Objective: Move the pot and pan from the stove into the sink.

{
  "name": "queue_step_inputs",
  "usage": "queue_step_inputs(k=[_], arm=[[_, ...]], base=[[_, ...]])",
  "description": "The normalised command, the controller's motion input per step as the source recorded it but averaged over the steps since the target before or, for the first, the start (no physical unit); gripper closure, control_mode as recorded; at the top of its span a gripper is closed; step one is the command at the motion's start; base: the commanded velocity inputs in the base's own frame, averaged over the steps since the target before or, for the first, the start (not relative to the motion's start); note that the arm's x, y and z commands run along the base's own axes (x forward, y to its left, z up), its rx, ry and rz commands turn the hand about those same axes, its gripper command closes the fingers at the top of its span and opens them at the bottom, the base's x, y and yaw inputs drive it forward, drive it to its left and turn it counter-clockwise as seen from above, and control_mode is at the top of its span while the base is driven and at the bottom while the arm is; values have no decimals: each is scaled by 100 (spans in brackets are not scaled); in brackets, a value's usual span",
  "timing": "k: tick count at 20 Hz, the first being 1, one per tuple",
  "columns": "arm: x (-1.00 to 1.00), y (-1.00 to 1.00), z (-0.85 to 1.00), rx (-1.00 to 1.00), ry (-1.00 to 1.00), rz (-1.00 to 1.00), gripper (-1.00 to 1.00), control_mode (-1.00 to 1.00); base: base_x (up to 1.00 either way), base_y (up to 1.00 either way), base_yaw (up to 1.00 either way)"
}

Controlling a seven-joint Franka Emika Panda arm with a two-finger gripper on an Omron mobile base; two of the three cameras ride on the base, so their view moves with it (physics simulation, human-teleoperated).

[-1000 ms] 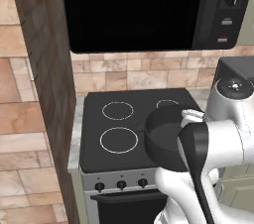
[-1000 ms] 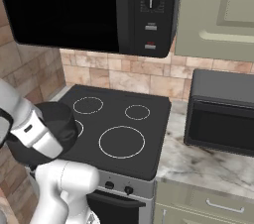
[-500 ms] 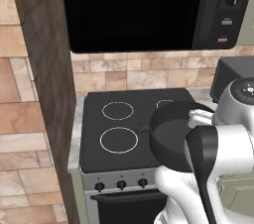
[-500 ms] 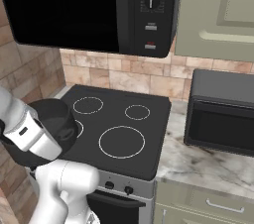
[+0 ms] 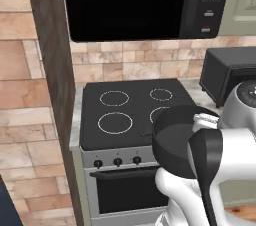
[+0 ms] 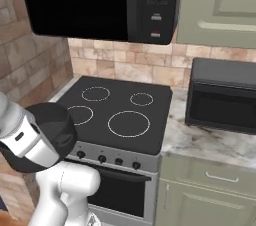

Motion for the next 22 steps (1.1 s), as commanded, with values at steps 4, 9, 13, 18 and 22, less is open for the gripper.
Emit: queue_step_inputs(k=[4,9,13,18,22], arm=[[0,0,0,0,0,0,100,100],[0,0,0,0,0,0,100,100],[0,0,0,0,0,0,100,100],[0,0,0,0,0,0,100,100],[0,0,0,0,0,0,100,100]], base=[[-64,-12,-9],[-23,-28,-32],[0,-25,-41],[0,-24,-44],[0,-19,-47]])
